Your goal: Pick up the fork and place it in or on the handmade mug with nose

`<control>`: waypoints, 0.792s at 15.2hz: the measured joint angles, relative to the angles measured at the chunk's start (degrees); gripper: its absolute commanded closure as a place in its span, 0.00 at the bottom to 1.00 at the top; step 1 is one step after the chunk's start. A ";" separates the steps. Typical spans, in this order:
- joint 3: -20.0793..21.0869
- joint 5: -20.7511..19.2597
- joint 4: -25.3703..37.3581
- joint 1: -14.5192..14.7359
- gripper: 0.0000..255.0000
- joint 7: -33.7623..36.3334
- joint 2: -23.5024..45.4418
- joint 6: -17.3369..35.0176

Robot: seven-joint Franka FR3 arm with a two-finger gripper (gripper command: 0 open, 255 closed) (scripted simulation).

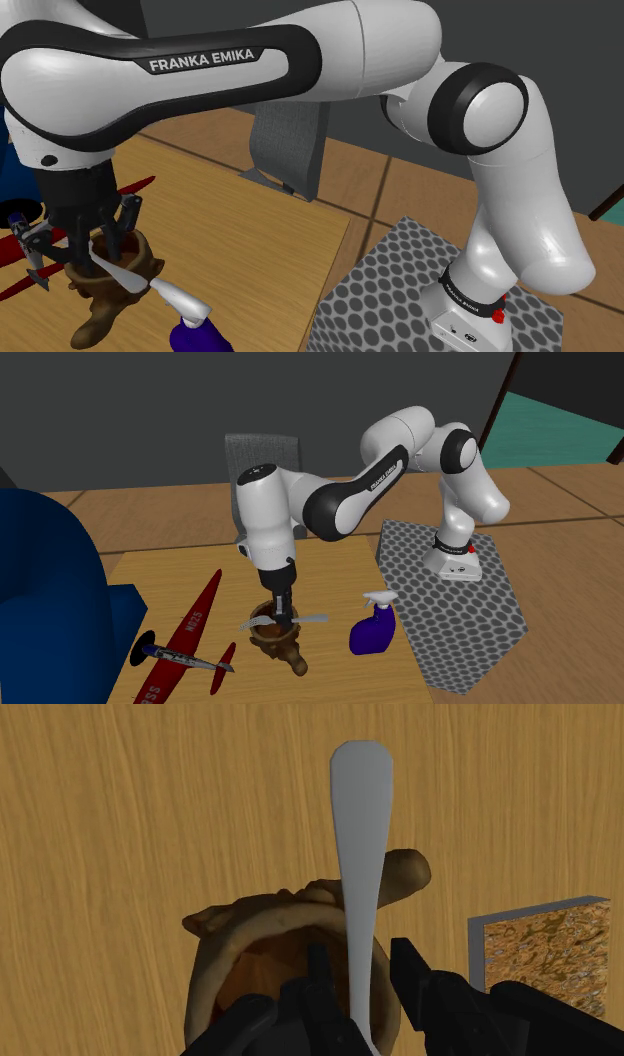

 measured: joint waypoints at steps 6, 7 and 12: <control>-0.01 0.00 -0.10 -0.03 0.00 -0.02 0.00 0.08; -0.02 0.00 -0.10 -0.04 0.00 -0.02 0.01 0.08; 0.01 0.02 2.15 0.03 0.00 0.04 -0.07 -2.18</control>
